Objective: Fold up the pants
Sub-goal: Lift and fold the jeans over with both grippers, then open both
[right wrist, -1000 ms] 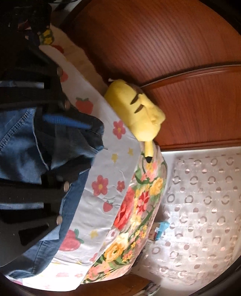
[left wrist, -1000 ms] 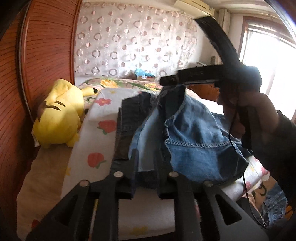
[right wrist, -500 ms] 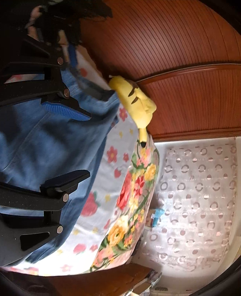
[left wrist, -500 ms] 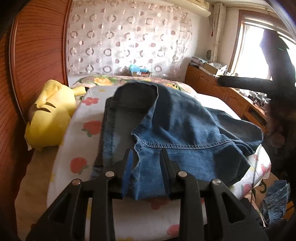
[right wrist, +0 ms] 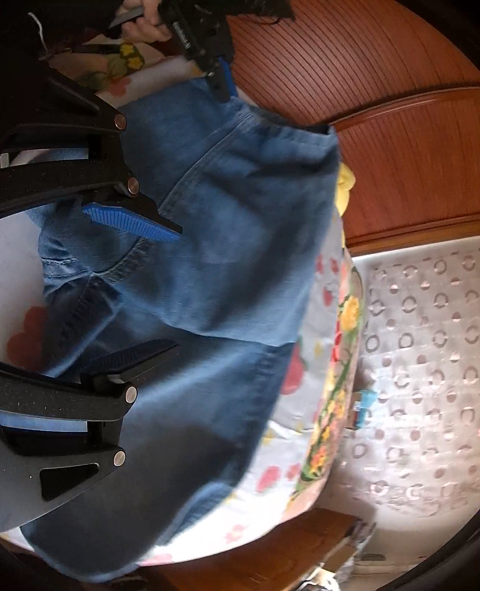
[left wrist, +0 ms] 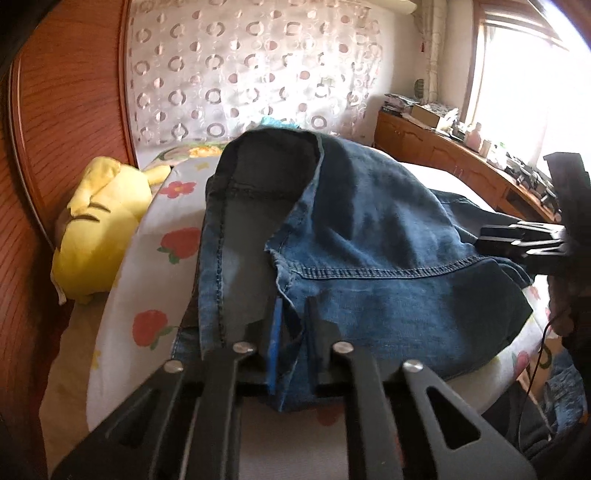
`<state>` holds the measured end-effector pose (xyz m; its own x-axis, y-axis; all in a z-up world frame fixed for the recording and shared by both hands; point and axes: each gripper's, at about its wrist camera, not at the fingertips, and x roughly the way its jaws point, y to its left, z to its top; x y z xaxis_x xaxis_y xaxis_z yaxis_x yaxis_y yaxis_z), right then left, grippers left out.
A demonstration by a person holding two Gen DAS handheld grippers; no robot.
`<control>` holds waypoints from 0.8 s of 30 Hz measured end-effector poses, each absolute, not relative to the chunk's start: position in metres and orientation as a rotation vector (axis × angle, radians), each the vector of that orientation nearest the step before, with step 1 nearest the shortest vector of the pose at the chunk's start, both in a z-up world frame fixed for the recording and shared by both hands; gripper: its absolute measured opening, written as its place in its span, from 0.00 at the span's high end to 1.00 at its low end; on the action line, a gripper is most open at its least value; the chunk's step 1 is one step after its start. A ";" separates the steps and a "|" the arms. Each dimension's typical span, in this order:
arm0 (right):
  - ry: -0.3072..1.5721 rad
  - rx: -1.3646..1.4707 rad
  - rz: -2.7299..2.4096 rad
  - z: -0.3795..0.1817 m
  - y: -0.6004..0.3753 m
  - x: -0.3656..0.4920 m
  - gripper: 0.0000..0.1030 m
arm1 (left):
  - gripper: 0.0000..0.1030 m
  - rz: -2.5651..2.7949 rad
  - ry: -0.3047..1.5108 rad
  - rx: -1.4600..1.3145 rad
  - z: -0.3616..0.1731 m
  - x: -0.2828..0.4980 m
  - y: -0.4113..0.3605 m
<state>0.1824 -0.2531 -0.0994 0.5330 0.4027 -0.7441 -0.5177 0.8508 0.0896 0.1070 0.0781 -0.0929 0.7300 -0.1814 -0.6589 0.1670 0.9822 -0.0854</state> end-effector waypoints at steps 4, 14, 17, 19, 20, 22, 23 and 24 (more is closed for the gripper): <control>0.842 -0.158 0.535 -0.111 -0.253 0.178 0.45 | 1.00 -0.181 0.670 -0.020 -0.078 0.089 0.085; 0.805 -0.121 0.549 -0.101 -0.257 0.156 0.45 | 1.00 -0.124 0.683 -0.092 -0.075 0.067 0.121; 0.816 -0.117 0.553 -0.106 -0.257 0.156 0.45 | 1.00 -0.125 0.691 -0.105 -0.079 0.070 0.121; 0.829 -0.113 0.551 -0.111 -0.257 0.159 0.45 | 1.00 -0.128 0.695 -0.108 -0.080 0.071 0.119; 0.834 -0.112 0.552 -0.114 -0.257 0.160 0.45 | 0.98 -0.127 0.697 -0.106 -0.079 0.071 0.117; 0.846 -0.115 0.552 -0.120 -0.256 0.161 0.45 | 0.96 -0.119 0.698 -0.090 -0.077 0.072 0.113; 0.850 -0.124 0.550 -0.124 -0.255 0.160 0.45 | 0.93 -0.126 0.686 -0.080 -0.075 0.071 0.110; 0.854 -0.130 0.547 -0.127 -0.254 0.159 0.45 | 0.91 -0.135 0.680 -0.072 -0.073 0.072 0.109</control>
<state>0.1591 -0.2540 -0.1270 0.5291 0.4059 -0.7451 -0.5075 0.8552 0.1055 0.0718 0.1090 -0.0730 0.7691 -0.1477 -0.6218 0.1009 0.9888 -0.1100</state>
